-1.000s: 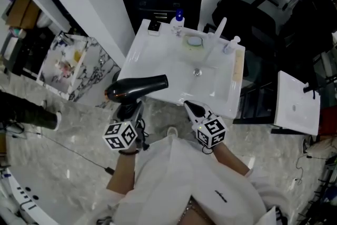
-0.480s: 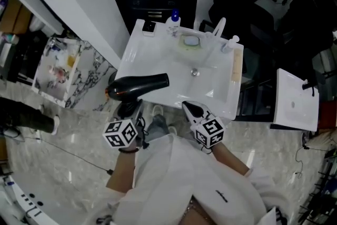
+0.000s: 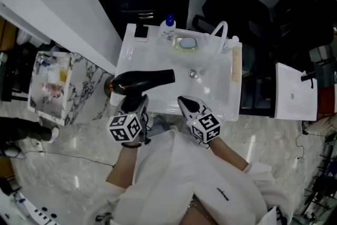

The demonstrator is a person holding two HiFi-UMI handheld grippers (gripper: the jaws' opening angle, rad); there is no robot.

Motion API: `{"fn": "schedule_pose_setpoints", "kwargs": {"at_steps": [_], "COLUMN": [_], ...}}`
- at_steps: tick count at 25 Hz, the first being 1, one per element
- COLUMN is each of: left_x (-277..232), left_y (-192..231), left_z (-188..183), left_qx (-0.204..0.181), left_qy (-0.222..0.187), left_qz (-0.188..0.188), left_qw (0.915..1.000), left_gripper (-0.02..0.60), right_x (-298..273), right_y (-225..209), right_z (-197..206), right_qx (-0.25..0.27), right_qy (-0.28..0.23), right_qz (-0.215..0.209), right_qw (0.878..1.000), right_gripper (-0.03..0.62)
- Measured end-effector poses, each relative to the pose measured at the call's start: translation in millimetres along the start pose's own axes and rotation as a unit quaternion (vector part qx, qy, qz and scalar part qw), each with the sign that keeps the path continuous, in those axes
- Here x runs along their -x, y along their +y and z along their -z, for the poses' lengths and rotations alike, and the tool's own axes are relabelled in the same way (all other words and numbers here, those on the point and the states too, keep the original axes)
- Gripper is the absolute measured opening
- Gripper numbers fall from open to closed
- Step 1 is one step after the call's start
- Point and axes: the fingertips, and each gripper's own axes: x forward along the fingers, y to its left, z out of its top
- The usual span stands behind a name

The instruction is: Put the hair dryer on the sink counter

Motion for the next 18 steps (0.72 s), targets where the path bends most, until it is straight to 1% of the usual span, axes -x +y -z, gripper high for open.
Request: {"fn": "schedule_pose_setpoints", "kwargs": {"at_steps": [7, 12, 18], "left_x": [-45, -69, -99], "left_y": [22, 43, 66], "left_z": [-10, -8, 3], "left_qx": [0.003, 0.007, 0.014], "left_qy": [0.035, 0.060, 0.092], "left_qz": [0.012, 0.008, -0.002], "left_qw": [0.9993, 0.9981, 0.9957], "left_gripper": [0.287, 0.287, 0.287], "right_x": [-47, -80, -117], "right_y": [-14, -24, -38], "right_z": [-11, -18, -15], "right_qx": [-0.005, -0.006, -0.013], "right_qy": [0.018, 0.035, 0.050], "right_qz": [0.011, 0.019, 0.038], "right_qw": [1.000, 0.999, 0.998], "right_gripper": [0.017, 0.017, 0.017]}}
